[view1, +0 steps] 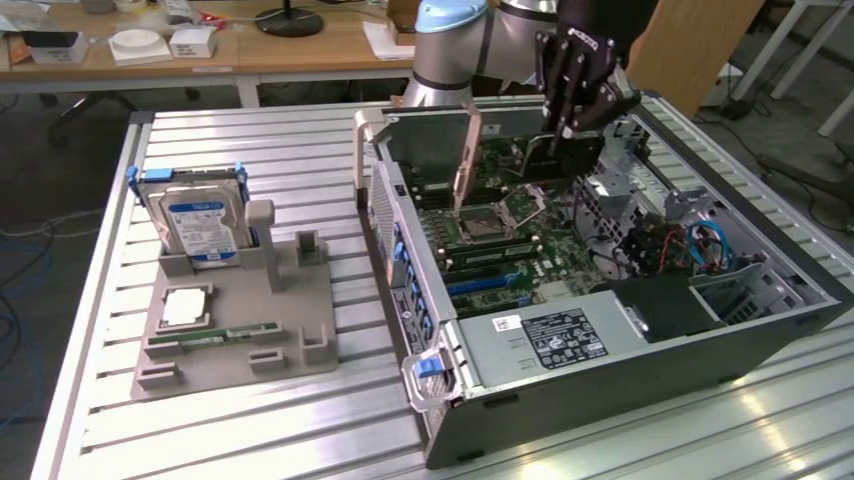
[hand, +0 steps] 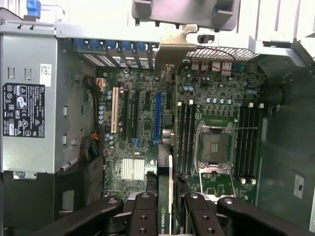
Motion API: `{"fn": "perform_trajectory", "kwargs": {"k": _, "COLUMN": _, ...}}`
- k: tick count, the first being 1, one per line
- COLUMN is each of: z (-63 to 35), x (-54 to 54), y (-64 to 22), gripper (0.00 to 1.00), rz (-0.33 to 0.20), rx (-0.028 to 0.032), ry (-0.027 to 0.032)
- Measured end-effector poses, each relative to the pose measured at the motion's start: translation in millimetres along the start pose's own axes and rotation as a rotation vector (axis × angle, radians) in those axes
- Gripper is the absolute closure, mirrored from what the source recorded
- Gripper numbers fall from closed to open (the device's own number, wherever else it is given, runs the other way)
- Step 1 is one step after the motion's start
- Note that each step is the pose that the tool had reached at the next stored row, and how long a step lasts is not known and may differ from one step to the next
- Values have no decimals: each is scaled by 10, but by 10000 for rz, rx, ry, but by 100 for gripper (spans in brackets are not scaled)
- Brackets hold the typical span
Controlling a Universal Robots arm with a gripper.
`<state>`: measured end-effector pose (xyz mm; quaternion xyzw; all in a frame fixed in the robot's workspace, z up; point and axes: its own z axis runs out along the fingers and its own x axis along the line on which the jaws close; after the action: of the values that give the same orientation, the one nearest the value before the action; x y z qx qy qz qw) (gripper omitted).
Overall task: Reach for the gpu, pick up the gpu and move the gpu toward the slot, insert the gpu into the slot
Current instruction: 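Insert the gpu into the slot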
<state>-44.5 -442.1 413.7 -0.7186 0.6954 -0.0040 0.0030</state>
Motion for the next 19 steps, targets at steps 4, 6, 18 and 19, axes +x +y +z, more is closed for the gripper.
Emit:
{"fn": "perform_trajectory", "kwargs": {"k": 4, "z": 30, "x": 1, "y": -4, "gripper": 74, "rz": -4, "rx": 2, "ry": -1}}
{"fn": "perform_trajectory", "kwargs": {"k": 6, "z": 55, "x": 3, "y": -6, "gripper": 74, "rz": 32, "rx": 4, "ry": 1}}
{"fn": "perform_trajectory", "kwargs": {"k": 18, "z": 217, "x": 3, "y": -9, "gripper": 74, "rz": 516, "rx": 23, "ry": 6}}
{"fn": "perform_trajectory", "kwargs": {"k": 19, "z": 234, "x": 3, "y": -8, "gripper": 74, "rz": 520, "rx": 26, "ry": 6}}
